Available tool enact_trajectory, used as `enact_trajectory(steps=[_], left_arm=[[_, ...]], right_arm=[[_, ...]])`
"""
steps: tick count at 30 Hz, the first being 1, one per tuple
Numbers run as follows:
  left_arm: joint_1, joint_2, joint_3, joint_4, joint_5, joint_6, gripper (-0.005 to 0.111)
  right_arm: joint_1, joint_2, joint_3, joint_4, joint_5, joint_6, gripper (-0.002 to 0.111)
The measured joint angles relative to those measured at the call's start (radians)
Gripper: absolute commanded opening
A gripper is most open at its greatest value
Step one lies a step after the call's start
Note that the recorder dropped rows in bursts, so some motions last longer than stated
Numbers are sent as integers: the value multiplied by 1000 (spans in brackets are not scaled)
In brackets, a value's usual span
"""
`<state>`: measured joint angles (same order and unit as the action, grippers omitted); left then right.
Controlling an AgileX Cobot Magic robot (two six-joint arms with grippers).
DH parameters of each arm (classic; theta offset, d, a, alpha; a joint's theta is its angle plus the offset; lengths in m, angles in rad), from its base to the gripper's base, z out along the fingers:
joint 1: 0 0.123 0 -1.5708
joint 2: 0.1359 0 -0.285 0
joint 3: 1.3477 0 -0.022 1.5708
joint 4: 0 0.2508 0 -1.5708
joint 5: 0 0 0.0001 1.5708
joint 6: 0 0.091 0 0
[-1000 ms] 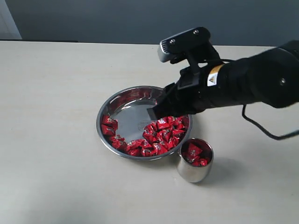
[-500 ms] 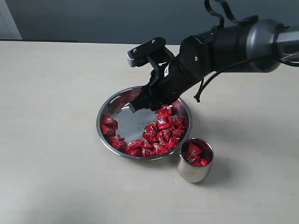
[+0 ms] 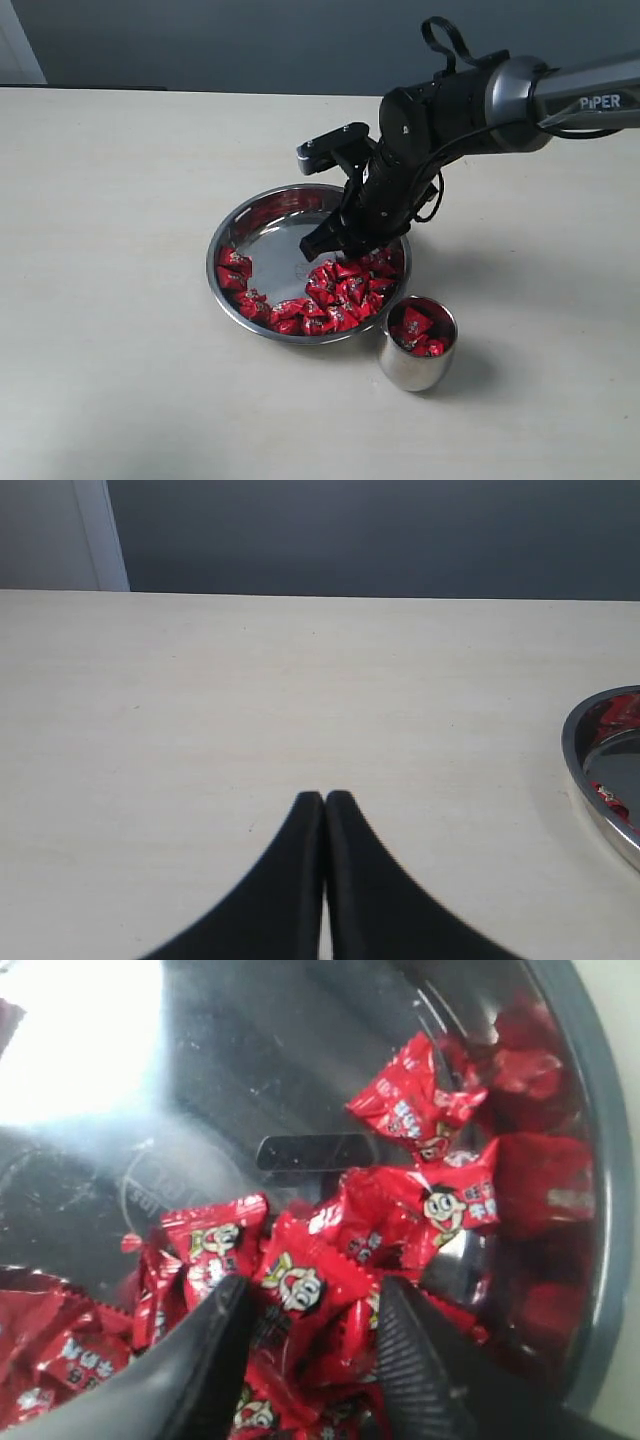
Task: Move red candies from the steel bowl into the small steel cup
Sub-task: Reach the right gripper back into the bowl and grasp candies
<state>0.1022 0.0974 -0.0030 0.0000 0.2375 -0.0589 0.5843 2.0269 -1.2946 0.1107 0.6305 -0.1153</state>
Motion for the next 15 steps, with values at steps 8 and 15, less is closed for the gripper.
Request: enact_trajectory(steps=[8, 15], left_arm=[[0, 0, 0, 0, 0, 0, 0], [0, 0, 0, 0, 0, 0, 0]], right_arm=[[0, 8, 0, 9, 2, 0, 40], [0, 36, -6, 19, -5, 0, 29]])
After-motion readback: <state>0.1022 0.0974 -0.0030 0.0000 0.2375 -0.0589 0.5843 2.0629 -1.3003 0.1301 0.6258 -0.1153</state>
